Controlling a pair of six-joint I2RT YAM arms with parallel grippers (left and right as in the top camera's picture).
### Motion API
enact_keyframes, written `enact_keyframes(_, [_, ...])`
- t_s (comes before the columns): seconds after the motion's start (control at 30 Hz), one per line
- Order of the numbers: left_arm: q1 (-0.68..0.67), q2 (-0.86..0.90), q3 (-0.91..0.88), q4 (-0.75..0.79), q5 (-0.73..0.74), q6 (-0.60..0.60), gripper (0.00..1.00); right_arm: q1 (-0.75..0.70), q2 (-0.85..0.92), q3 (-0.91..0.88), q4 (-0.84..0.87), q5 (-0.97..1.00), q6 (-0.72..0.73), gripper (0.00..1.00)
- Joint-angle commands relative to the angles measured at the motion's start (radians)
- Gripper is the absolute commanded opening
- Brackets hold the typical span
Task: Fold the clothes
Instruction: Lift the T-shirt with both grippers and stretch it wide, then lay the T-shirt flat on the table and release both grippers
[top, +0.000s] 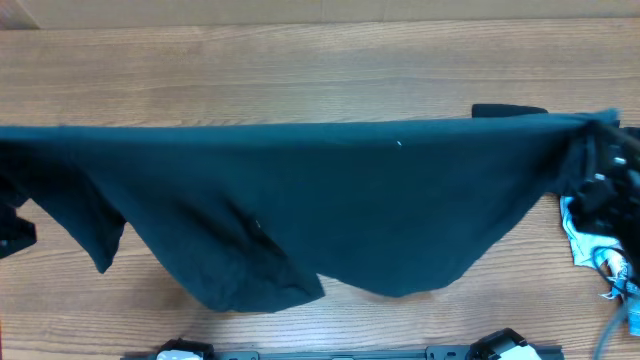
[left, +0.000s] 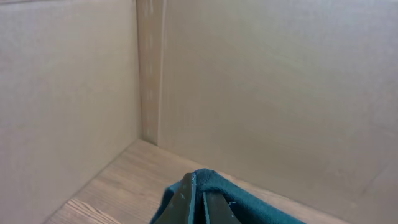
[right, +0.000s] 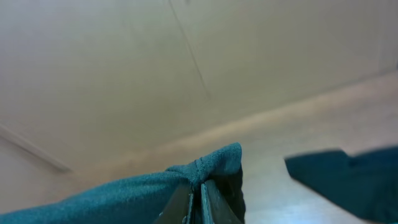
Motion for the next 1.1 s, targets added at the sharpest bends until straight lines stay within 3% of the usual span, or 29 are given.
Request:
enact_keyframes(0.0, [0.005,-0.028,0.085,0.001,-0.062,0.035,0.04,-0.003,-0.021,0.121,-0.006,0.029,-0.007,0.04])
enact_keyframes(0.3, [0.005,0.043,-0.069,0.051,-0.12,0.128,0.05,-0.003,0.099,0.122,-0.135,-0.004,-0.003,0.04])
enact_keyframes(0.5, [0.006,0.299,-0.095,0.039,-0.112,0.126,0.06,-0.003,0.422,0.121,-0.161,0.002,-0.003,0.04])
enact_keyframes(0.7, [0.023,0.717,-0.095,0.066,-0.066,0.124,0.05,-0.089,0.855,0.121,0.033,-0.006,-0.042,0.04])
enact_keyframes(0.93, [0.027,1.041,-0.095,0.272,-0.009,0.121,0.13,-0.183,1.176,0.117,0.362,-0.044,-0.079,0.04])
enact_keyframes(0.97, [0.027,1.074,-0.095,0.293,-0.006,0.105,0.13,-0.196,1.207,0.117,0.395,-0.045,-0.081,0.07])
enact_keyframes(1.0, [0.027,1.097,-0.095,0.311,-0.006,0.097,0.19,-0.208,1.226,0.117,0.421,-0.056,-0.095,0.22])
enact_keyframes(1.03, [0.028,1.112,-0.095,0.328,-0.005,0.097,0.3,-0.22,1.236,0.117,0.444,-0.069,-0.121,0.64])
enact_keyframes(1.07, [0.029,1.121,-0.095,0.338,-0.006,0.097,0.71,-0.233,1.237,0.117,0.457,-0.069,-0.147,0.77])
